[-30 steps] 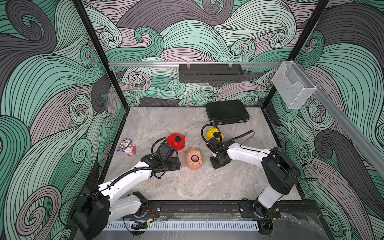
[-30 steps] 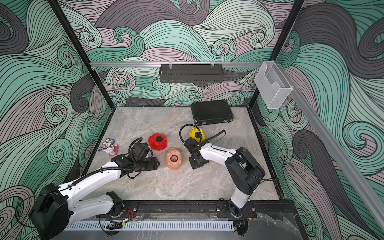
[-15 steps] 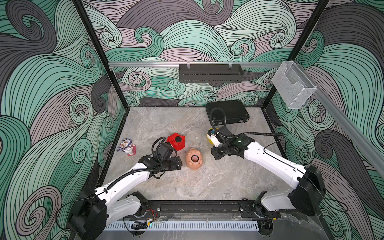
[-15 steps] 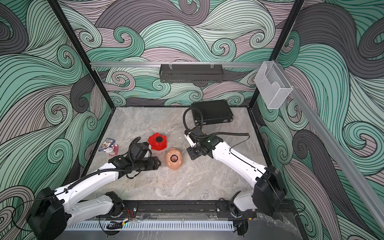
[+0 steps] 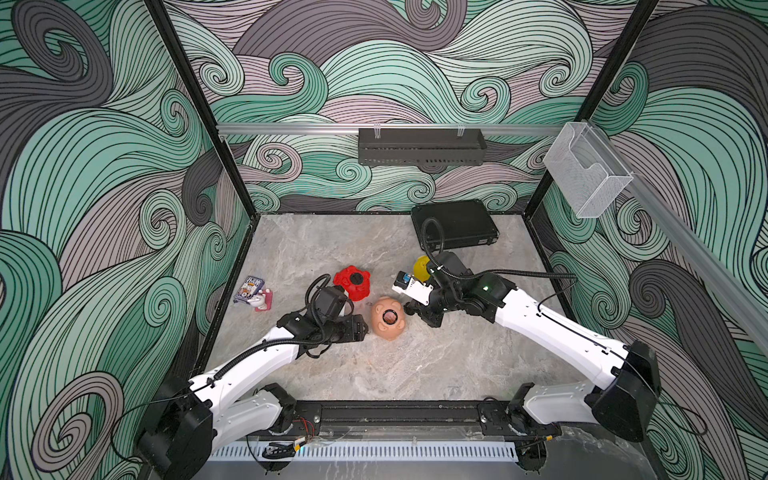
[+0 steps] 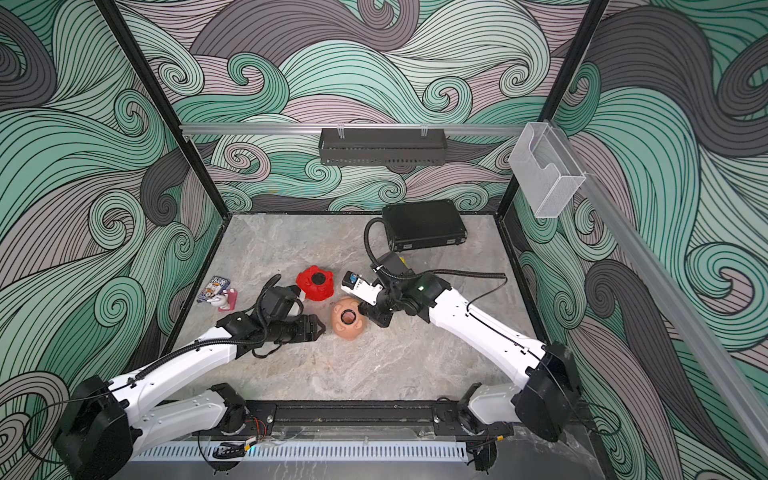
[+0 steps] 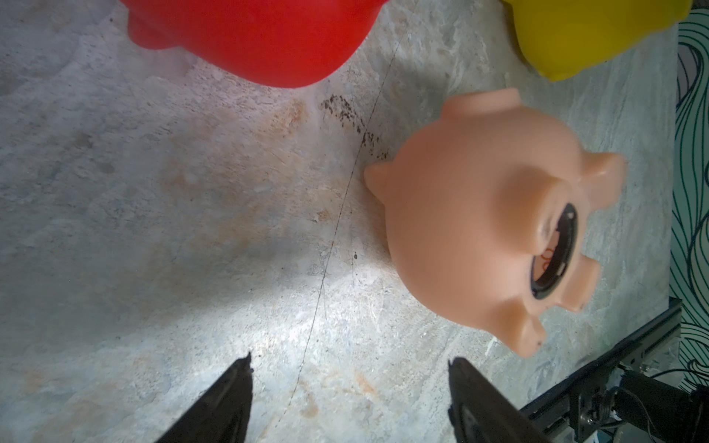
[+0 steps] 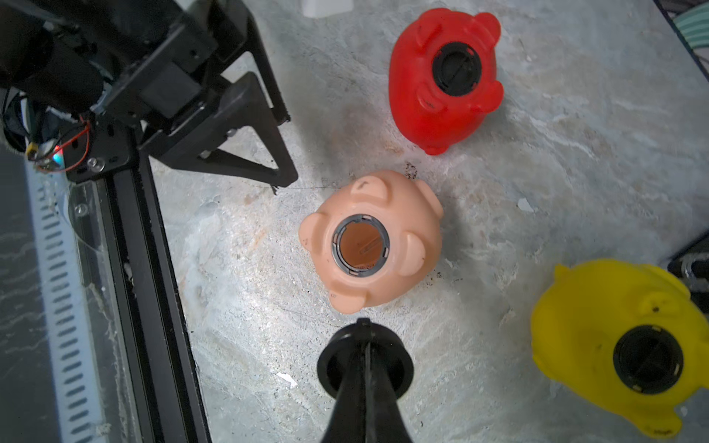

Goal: Close piggy banks
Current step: Pick up the knob at the center of the board, then insert the knob into the piggy bank.

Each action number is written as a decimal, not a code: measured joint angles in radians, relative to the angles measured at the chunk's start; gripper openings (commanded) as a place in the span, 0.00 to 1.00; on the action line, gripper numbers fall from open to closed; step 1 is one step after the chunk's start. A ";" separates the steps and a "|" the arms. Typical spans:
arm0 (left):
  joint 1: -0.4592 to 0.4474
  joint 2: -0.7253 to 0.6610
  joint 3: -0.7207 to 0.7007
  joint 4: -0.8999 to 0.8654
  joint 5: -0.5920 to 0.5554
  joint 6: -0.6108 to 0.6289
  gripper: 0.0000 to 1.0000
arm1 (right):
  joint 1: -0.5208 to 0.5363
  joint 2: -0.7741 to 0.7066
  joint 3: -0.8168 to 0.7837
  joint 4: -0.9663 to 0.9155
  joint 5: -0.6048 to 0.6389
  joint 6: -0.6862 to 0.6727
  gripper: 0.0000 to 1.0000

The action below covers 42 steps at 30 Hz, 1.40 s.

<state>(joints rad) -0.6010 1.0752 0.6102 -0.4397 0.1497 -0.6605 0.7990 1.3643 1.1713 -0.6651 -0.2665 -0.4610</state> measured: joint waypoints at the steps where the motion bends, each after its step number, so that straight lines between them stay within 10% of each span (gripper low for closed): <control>1: 0.001 0.000 0.000 0.005 0.006 0.000 0.80 | 0.006 0.008 0.006 0.000 -0.008 -0.033 0.00; 19: 0.003 0.050 -0.018 0.100 0.088 -0.002 0.80 | 0.039 0.238 0.174 -0.109 -0.025 -0.395 0.00; 42: 0.005 0.069 -0.032 0.129 0.095 -0.002 0.79 | 0.056 0.418 0.256 -0.166 0.014 -0.471 0.00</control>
<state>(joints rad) -0.5957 1.1439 0.5777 -0.3111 0.2447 -0.6621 0.8555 1.7828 1.4277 -0.8314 -0.2527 -0.9321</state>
